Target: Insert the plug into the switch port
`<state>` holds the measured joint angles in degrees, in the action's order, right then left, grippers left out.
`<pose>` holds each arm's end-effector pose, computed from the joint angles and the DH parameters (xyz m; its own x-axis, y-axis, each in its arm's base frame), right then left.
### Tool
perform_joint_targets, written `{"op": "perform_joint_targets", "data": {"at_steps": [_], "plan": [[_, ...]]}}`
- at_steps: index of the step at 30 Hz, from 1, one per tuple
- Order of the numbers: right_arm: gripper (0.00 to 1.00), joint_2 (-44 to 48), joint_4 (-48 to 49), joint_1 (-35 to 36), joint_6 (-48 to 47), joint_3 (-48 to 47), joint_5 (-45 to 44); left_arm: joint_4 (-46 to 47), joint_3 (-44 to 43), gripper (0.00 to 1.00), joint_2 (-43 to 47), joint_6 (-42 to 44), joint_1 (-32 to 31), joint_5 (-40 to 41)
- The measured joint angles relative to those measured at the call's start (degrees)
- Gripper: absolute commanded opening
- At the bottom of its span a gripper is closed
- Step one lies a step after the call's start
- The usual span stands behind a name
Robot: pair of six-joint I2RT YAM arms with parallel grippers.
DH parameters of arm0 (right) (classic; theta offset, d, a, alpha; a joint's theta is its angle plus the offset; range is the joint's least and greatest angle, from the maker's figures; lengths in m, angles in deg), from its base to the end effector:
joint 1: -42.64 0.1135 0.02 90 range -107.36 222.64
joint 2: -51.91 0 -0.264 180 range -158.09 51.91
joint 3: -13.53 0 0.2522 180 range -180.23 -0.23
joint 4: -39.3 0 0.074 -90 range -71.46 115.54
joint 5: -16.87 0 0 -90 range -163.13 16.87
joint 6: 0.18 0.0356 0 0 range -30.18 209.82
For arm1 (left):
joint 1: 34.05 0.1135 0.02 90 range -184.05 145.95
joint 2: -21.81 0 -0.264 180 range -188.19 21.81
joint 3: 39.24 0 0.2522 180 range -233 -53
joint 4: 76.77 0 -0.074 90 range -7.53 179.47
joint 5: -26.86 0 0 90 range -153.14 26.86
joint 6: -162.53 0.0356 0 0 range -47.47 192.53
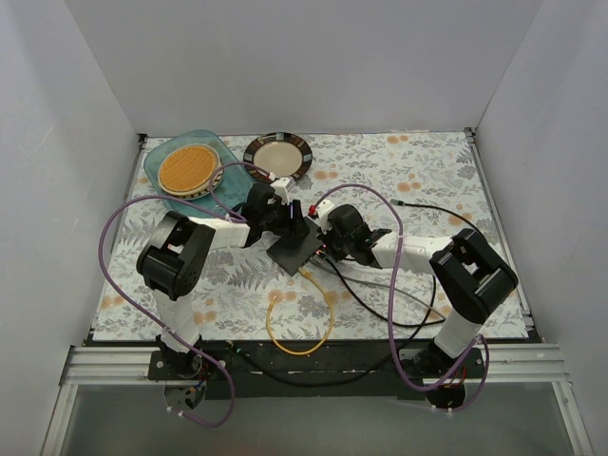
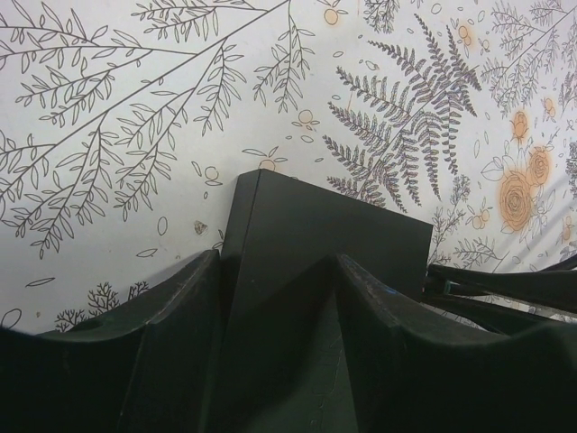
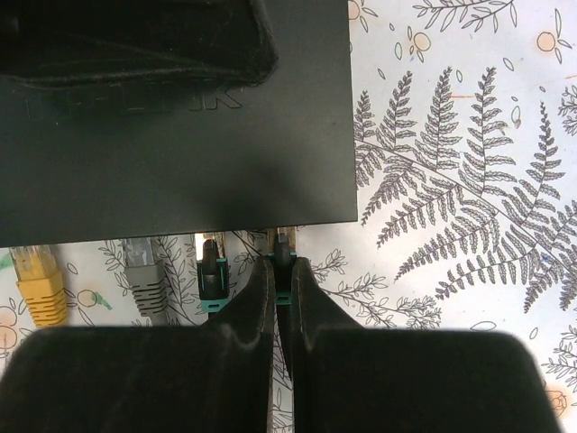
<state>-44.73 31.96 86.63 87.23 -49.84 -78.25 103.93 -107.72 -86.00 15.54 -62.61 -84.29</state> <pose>0.2501 0.2370 0.1661 -0.4388 -0.4861 -0.7558 -0.6635 0.7424 -0.0923 0.3272 -0.1927 0.1381 -0.8802 -0.4113 -0.2367 -0.0820 0.6231 -0.7778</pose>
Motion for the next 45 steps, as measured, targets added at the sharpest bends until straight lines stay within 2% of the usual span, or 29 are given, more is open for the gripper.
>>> {"op": "perform_joint_targets", "data": {"at_steps": [13,22,33,45], "plan": [[0.01,-0.52,0.11,-0.33,2.62,-0.33,-0.09,1.55,0.79,0.46,0.02,-0.37,-0.04,0.24],[0.01,-4.92,-0.85,-1.18,2.08,-5.68,0.15,2.56,0.33,0.45,0.02,0.35,-0.07,5.07],[0.01,-8.11,-7.3,-2.01,1.18,-11.78,1.62,0.96,-1.64,0.44,-0.11,2.64,-0.39,6.69],[0.01,-8.24,-7.74,-3.3,1.16,-12.04,-0.2,0.9,-7.91,0.42,-6.25,5.2,-0.46,2.62]]}}
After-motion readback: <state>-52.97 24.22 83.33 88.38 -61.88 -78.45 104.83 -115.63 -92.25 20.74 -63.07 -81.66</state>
